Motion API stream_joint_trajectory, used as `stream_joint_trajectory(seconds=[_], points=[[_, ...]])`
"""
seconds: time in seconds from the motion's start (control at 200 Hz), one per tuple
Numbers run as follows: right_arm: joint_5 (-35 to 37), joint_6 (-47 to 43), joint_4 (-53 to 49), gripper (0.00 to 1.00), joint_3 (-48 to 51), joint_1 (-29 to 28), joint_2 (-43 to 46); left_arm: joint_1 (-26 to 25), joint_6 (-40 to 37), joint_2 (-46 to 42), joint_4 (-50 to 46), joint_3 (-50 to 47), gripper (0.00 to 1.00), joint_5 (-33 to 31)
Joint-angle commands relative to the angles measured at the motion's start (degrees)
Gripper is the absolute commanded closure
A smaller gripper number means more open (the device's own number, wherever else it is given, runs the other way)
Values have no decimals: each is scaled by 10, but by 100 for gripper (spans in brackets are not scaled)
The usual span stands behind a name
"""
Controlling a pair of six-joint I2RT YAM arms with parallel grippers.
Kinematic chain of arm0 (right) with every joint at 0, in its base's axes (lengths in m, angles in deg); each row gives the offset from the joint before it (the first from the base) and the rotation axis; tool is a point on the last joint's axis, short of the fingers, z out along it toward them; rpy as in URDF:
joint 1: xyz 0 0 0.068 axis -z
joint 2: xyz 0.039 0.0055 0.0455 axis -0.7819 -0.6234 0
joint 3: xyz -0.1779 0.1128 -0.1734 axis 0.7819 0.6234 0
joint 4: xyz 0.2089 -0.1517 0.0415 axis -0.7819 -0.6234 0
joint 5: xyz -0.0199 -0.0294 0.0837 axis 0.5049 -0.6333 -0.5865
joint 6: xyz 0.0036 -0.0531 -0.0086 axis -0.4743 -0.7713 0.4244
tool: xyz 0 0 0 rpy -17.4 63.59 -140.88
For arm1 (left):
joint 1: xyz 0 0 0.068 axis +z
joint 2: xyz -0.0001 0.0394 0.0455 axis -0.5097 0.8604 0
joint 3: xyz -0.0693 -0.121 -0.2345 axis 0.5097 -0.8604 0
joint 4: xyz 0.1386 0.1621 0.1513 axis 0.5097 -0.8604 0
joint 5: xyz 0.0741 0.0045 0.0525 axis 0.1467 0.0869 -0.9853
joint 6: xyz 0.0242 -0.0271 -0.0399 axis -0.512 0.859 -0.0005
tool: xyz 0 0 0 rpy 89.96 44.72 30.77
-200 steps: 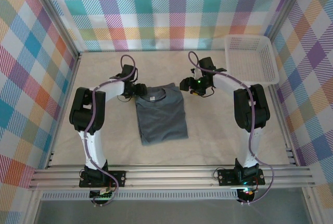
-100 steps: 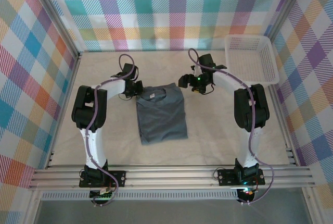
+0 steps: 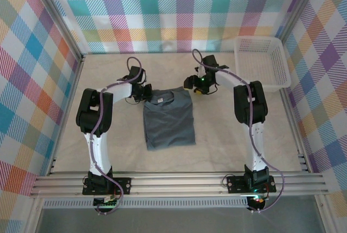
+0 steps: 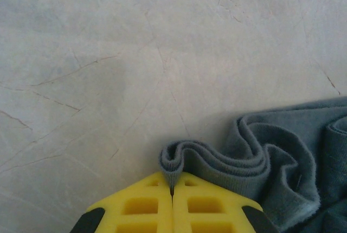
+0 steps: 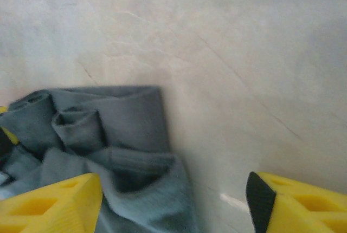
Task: Fold the inside-out t-shirt
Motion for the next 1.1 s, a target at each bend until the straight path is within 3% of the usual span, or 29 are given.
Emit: stream_joint_trajectory(seconds=[0.0,0.33,0.615,0.765,0.87,1.095], points=[[-45,27,24,37,-9,-18,-30,-5,2,13,-6,8,100,15],[-47,48,25,41,-39,-41,-71,-3,1,9,-8,10,100,11],[-26,65,13,100,-58,-44,-74,18,38,-2,22,-7,100,39],[-25,70,9,100,-63,-43,-28,41,73,-39,53,-22,100,95],[-39,83,2,100,-91,-42,10,58,115,-74,94,-24,100,175],[-91,94,-51,100,-261,-23,67,107,202,-201,144,23,100,254]])
